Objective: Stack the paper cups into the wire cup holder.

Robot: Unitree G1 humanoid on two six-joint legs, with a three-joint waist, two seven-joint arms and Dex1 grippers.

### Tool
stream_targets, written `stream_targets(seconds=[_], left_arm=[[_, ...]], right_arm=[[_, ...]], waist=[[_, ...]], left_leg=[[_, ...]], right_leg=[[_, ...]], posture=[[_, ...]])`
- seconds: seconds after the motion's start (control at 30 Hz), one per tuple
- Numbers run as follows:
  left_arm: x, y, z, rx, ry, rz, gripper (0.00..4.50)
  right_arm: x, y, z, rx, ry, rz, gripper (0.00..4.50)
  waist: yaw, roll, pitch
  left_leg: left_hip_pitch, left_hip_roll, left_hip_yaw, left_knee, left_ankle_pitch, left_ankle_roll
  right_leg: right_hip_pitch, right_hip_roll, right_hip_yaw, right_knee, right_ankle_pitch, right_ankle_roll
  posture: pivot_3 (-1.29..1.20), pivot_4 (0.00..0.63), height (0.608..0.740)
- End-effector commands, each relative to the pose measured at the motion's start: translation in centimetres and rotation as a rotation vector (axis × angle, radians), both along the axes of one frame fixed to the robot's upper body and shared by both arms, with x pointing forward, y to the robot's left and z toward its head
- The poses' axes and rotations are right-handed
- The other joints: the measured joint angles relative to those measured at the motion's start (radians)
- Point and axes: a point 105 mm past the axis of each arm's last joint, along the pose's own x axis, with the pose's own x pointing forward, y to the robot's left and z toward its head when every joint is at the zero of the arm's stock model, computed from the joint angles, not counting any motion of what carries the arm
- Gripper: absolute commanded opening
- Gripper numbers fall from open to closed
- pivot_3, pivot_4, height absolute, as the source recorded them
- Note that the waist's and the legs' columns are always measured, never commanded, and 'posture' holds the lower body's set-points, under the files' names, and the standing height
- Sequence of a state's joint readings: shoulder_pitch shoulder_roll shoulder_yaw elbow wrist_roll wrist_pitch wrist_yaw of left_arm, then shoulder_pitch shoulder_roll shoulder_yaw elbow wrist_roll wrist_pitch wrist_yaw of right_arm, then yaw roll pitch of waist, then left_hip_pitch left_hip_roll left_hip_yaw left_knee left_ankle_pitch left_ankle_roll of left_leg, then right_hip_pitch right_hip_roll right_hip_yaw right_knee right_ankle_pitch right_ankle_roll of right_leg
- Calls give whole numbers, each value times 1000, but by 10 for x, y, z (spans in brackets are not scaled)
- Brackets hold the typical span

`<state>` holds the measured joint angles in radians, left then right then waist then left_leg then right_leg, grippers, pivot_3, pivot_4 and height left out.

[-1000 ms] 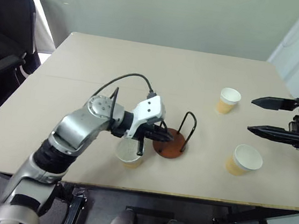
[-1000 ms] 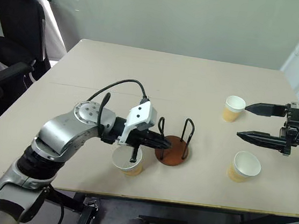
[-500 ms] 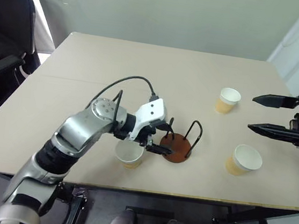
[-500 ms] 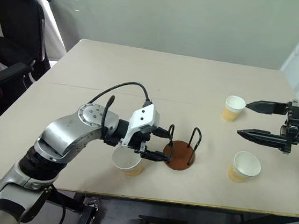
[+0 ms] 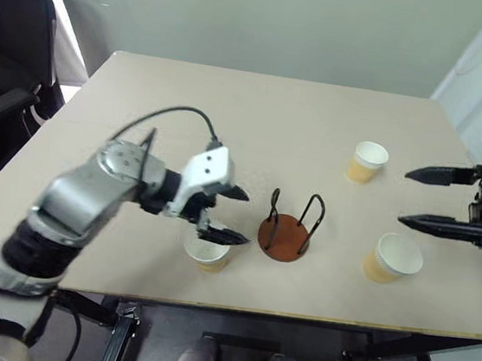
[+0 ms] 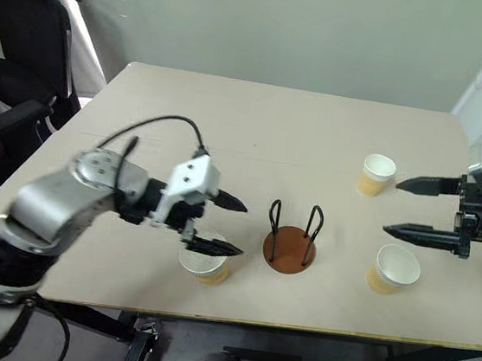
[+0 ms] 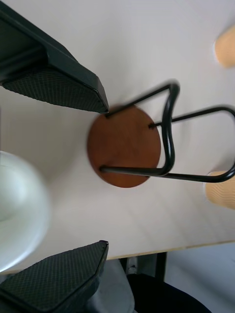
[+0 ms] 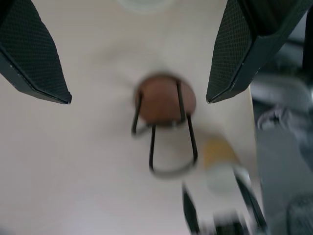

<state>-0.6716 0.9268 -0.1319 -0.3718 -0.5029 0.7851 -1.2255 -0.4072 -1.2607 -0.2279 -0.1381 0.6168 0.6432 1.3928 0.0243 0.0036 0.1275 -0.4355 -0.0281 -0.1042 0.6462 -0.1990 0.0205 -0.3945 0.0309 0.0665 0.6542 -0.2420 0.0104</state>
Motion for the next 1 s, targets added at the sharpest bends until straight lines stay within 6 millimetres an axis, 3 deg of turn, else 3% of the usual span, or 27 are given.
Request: stream_targets(seconds=[0.03, 0.13, 0.23, 0.47, 0.77, 1.0], left_arm=[[-15, 17, 35, -70, -106, -79, 4463], [-7, 33, 59, -138, -160, -10, 4463], [-16, 48, 68, -148, -150, -11, 4463], [-31, 61, 52, -100, -87, -17, 4463], [-46, 59, 64, -253, -134, -41, 4463], [-47, 65, 53, -255, -121, 12, 4463]], right_arm=[[-8, -7, -9, -146, 10, -3, 4500], [-14, -9, -16, -185, 35, 0, 4500], [-15, -9, -27, -235, 59, -7, 4500], [-14, -2, -48, -283, 95, -9, 4500], [-11, 4, -78, -332, 154, 3, 4500], [-10, 4, -88, -359, 173, 7, 4500]], waist=[[1, 0, 0], [4, 0, 0], [-2, 0, 0], [-10, 1, 0], [-12, 0, 0], [-11, 0, 0]], left_leg=[[0, 0, 0, 0, -1, 0], [0, 0, 0, 0, -2, 2], [0, 0, 0, 0, -3, 2], [0, 0, 0, 0, -4, 2], [0, 0, 0, 0, -4, 2], [0, 1, 0, 0, -4, 2]], right_leg=[[0, 0, 0, 0, 0, 0], [0, 0, 0, 0, 0, 0], [0, 0, 0, 0, 0, -1], [0, 0, 0, -1, 0, -1], [-1, 0, 0, -2, 0, -1], [-1, 0, 0, -1, 0, -2]], posture=[[0, 150, 740], [0, 150, 740], [0, 150, 740], [0, 150, 740], [0, 150, 740], [0, 150, 740]])
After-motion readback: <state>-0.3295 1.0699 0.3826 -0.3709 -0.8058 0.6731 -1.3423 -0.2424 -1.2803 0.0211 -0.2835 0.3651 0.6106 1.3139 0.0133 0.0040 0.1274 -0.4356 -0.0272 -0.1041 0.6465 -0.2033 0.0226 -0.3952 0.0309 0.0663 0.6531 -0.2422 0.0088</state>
